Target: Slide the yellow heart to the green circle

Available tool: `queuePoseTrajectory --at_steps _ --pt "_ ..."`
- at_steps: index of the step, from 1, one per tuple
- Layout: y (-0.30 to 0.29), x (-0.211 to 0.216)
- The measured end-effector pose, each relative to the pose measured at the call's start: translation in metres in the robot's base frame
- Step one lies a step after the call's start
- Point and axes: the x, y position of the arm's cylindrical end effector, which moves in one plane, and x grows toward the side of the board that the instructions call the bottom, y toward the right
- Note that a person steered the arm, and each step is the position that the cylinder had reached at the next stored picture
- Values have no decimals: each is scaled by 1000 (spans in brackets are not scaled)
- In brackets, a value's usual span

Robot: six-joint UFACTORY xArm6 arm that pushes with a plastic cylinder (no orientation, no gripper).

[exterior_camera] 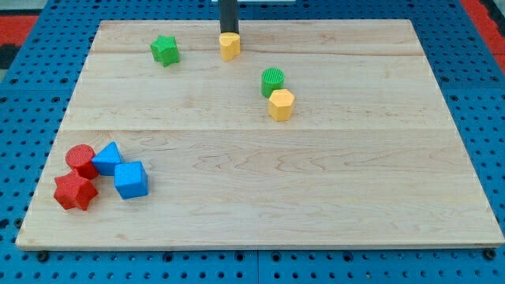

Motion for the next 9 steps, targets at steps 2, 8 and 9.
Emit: queuePoseTrajectory --at_steps 2,8,9 --pt "-14 24" --pt "15 103" --pt "11 97"
